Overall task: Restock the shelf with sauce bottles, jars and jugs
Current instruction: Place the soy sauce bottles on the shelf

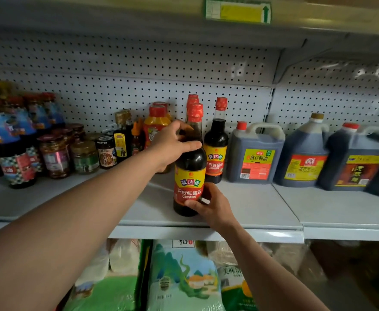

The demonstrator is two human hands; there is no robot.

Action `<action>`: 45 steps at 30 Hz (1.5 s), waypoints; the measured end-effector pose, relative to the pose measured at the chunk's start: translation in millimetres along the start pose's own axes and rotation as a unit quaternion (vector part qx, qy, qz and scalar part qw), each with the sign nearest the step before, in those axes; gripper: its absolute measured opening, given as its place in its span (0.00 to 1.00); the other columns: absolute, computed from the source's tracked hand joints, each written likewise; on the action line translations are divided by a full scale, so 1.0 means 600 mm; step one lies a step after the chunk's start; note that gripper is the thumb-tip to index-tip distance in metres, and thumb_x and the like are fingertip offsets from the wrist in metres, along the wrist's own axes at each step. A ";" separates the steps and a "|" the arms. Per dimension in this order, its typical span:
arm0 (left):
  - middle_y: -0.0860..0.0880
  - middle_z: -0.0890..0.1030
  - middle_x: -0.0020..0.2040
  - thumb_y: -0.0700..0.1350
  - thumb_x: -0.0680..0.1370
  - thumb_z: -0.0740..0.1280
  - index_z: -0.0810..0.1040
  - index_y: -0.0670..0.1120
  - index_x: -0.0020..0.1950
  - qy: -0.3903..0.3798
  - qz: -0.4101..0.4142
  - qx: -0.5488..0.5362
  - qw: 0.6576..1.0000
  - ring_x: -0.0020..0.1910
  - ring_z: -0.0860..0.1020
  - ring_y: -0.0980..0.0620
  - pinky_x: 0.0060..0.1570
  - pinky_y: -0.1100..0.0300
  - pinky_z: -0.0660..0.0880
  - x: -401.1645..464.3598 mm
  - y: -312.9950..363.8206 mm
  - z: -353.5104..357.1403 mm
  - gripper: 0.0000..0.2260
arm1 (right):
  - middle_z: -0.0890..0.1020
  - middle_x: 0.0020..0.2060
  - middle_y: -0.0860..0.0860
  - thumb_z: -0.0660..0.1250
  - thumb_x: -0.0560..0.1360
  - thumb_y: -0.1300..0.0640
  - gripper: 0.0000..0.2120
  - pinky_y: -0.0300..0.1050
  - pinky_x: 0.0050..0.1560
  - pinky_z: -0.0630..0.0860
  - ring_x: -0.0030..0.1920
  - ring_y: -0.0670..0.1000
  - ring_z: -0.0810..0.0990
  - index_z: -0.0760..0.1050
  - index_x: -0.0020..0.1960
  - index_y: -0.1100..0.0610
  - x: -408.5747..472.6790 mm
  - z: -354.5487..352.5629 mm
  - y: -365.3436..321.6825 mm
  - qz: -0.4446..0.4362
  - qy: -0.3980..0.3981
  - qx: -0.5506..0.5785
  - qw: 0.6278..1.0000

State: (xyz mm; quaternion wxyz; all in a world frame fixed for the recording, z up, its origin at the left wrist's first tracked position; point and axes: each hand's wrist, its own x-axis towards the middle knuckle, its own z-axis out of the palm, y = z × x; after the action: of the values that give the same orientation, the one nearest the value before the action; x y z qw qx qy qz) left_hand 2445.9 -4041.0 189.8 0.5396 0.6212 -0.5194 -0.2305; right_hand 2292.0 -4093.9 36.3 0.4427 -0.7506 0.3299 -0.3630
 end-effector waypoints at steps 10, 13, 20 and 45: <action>0.51 0.81 0.52 0.45 0.71 0.78 0.73 0.54 0.52 -0.041 -0.011 0.023 0.999 0.55 0.79 0.49 0.56 0.52 0.76 0.034 0.000 -0.009 0.17 | 0.80 0.54 0.42 0.79 0.70 0.50 0.29 0.26 0.45 0.74 0.52 0.38 0.79 0.71 0.66 0.52 0.021 0.007 -0.001 0.018 0.016 0.003 1.000; 0.50 0.81 0.54 0.47 0.69 0.79 0.73 0.57 0.51 -0.027 0.007 0.039 0.999 0.54 0.80 0.49 0.57 0.48 0.78 0.041 -0.009 -0.009 0.18 | 0.80 0.53 0.39 0.79 0.70 0.49 0.27 0.26 0.46 0.75 0.51 0.36 0.79 0.71 0.65 0.51 0.025 0.007 0.001 0.015 0.018 0.000 1.000; 0.49 0.74 0.70 0.52 0.66 0.80 0.67 0.51 0.70 0.044 0.114 0.206 0.971 0.68 0.73 0.48 0.64 0.53 0.71 0.034 0.001 -0.009 0.37 | 0.82 0.54 0.41 0.79 0.70 0.49 0.27 0.29 0.48 0.77 0.53 0.36 0.81 0.73 0.64 0.49 0.031 0.006 0.009 0.016 0.028 0.012 0.999; 0.51 0.59 0.79 0.55 0.65 0.79 0.58 0.50 0.77 -0.041 0.257 0.430 0.864 0.77 0.60 0.47 0.74 0.52 0.53 0.075 0.063 -0.046 0.47 | 0.79 0.60 0.42 0.77 0.72 0.48 0.30 0.39 0.62 0.75 0.61 0.44 0.78 0.68 0.68 0.50 0.054 0.006 0.019 0.005 -0.004 -0.005 1.000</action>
State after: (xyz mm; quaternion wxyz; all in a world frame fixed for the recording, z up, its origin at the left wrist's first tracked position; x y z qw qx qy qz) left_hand 2470.1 -4064.5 245.3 0.2367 0.6257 -0.7304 0.1376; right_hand 2310.0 -4123.0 32.9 0.4421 -0.7525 0.3334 -0.3566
